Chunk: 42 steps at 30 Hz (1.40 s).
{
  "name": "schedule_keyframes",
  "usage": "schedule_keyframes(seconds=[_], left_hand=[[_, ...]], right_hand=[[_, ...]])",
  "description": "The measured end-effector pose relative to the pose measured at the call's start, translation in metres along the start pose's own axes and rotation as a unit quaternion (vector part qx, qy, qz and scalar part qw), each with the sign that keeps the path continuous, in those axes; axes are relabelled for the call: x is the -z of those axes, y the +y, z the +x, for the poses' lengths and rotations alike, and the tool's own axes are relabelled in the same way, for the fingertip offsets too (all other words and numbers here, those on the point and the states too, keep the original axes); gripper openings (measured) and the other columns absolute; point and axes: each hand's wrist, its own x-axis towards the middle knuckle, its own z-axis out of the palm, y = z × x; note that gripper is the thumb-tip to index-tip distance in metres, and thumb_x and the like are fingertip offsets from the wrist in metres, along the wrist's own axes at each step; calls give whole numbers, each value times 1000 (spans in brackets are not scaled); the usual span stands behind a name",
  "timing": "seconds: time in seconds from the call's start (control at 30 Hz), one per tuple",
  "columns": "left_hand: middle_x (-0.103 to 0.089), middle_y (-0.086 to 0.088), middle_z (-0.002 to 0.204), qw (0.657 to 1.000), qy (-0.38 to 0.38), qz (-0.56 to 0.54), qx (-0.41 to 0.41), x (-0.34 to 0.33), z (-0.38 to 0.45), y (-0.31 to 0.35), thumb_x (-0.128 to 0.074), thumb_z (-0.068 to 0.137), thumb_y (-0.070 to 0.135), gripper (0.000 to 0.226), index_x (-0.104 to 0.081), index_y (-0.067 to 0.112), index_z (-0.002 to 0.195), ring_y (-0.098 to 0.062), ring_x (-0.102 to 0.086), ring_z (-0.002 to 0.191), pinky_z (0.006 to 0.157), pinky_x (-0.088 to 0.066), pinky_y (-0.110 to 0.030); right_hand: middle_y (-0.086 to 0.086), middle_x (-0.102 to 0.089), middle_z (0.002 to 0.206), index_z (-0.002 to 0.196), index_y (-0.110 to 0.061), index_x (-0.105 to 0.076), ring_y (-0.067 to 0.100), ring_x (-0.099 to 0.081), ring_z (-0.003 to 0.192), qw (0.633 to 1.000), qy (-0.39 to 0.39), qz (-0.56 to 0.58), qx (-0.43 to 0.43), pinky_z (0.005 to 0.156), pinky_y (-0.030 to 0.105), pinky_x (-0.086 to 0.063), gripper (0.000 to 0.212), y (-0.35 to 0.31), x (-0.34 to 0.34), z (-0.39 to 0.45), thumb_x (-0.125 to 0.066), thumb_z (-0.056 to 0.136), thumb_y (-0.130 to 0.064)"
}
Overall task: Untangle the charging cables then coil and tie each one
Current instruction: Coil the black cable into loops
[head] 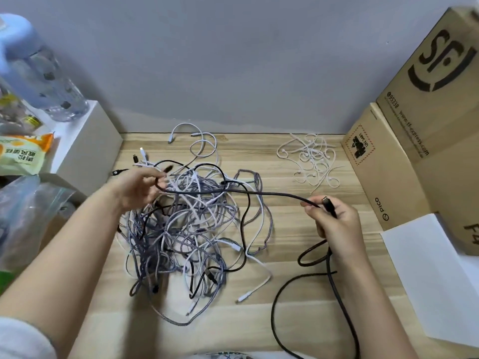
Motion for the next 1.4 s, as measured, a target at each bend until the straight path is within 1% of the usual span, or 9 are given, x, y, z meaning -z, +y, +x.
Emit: schedule_keyframes(seconds=[0.13, 0.33, 0.47, 0.57, 0.73, 0.97, 1.13, 1.23, 1.4], left_hand=[[-57, -6, 46, 975, 1, 221, 28, 8, -17, 13, -75, 62, -2, 43, -52, 2, 99, -8, -52, 31, 27, -34, -11], [-69, -17, 91, 920, -32, 391, 3, -9, -30, 26, -59, 75, -24, 116, -4, 53, 142, -22, -63, 47, 38, -50, -23], [-64, -22, 87, 807, 43, 589, 12, -30, -26, 32, -41, 83, -20, 71, -40, 24, 139, -20, -61, 42, 42, -54, -28], [-63, -12, 56, 681, 31, 730, 53, -51, -40, 43, -58, 86, -1, 7, -62, -5, 90, -15, -58, 38, 39, -49, -23], [-53, 3, 51, 587, -161, 791, 58, -59, -70, 54, -69, 83, 30, 22, -67, 16, 66, -4, -50, 38, 46, -41, -13], [-66, -4, 81, 715, -245, 620, -210, -67, -70, 21, -64, 87, 26, 5, -64, 22, 91, -7, -59, 67, 66, -46, -23], [-58, -4, 123, 793, -307, 448, -275, -114, -66, -39, -63, 88, 18, 52, -41, 15, 135, -11, -54, 112, 94, -41, -19], [-66, -9, 94, 814, -352, 372, -274, -126, -59, -72, -54, 94, 16, 28, -51, 11, 122, -16, -61, 91, 86, -47, -34], [-50, 12, 55, 869, -307, 269, -279, -101, -56, -92, -46, 95, 21, 20, -62, 24, 83, -7, -47, 56, 57, -36, -18]], right_hand=[[-13, -58, 57, 76, -10, -65, -4, -45, 43, 998, -21, -61, -12, 46, 6, -32, 21, 16, 8, 14, -58, 84, 8], [-5, -66, 79, 73, -19, -63, -11, -53, 57, 995, -40, -89, -31, 57, 5, -36, 26, 28, 13, 33, -60, 85, 5], [-5, -65, 77, 78, -18, -65, 3, -56, 71, 982, -85, -162, -38, 66, 11, -39, 18, 32, 16, 39, -62, 85, -1], [-4, -70, 88, 80, -31, -66, 15, -60, 88, 945, -104, -303, -63, 79, 29, -42, 11, 46, 22, 47, -64, 86, -21], [5, -68, 93, 90, -27, -62, 30, -59, 96, 903, -72, -412, -97, 78, 37, -44, 9, 58, 25, 46, -57, 89, -35], [-7, -69, 79, 76, -31, -63, 9, -62, 83, 939, -78, -334, -4, 74, 21, -43, 16, 47, 19, 16, -63, 88, -21], [-23, -68, 74, 77, -30, -67, -12, -58, 73, 968, -129, -199, 82, 70, 6, -39, 26, 20, -4, -8, -62, 88, -7], [-15, -71, 74, 79, -27, -68, -8, -61, 75, 975, -112, -168, 97, 73, 9, -43, 25, 14, -8, -9, -61, 88, -4], [-3, -69, 78, 79, -21, -69, 3, -59, 75, 968, 17, -221, 117, 73, 18, -43, 12, 18, 2, 6, -65, 86, -13]])
